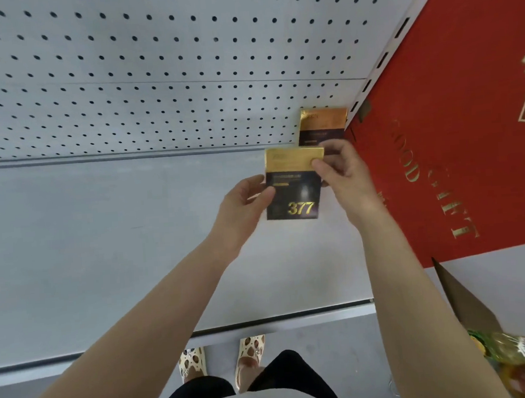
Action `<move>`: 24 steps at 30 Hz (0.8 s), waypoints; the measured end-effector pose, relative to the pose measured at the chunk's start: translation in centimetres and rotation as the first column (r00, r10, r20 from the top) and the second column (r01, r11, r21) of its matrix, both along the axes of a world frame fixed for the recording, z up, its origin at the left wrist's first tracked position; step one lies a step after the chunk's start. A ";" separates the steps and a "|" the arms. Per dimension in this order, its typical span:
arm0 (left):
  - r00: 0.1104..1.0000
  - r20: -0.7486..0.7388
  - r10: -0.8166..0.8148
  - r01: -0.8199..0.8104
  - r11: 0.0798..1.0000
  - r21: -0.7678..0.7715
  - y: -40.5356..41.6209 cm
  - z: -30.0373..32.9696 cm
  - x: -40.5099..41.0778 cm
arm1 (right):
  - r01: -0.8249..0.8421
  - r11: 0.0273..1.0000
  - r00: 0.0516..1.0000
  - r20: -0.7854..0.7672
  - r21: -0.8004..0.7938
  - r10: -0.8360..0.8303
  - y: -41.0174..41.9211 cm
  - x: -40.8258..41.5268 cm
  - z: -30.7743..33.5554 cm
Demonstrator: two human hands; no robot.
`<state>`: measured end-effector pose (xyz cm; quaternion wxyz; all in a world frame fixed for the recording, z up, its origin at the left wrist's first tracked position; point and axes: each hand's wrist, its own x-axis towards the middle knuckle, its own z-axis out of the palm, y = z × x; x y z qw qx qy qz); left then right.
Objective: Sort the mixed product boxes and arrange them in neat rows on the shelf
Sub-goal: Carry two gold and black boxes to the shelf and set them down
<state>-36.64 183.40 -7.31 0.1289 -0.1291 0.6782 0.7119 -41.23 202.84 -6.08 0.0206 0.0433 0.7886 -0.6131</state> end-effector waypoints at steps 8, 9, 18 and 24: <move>0.954 -0.100 -0.284 0.229 0.899 -0.374 4.8 -2.1 -3.6 | 0.155 0.947 0.979 -0.173 0.280 -0.108 2.6 -4.2 -0.9; 0.952 -0.111 -0.286 0.223 0.895 -0.386 5.0 -2.2 -4.0 | 0.165 0.927 0.973 -0.211 0.336 -0.097 2.7 -4.7 -0.9; 0.952 -0.174 -0.253 0.169 0.904 -0.392 5.4 -2.9 -4.3 | 0.161 0.827 0.968 -0.248 0.539 -0.027 2.4 -6.0 -1.7; 0.948 -0.166 -0.272 0.175 0.878 -0.445 4.4 -2.5 -4.0 | 0.208 0.750 0.956 -0.293 0.627 -0.020 1.9 -5.6 -1.1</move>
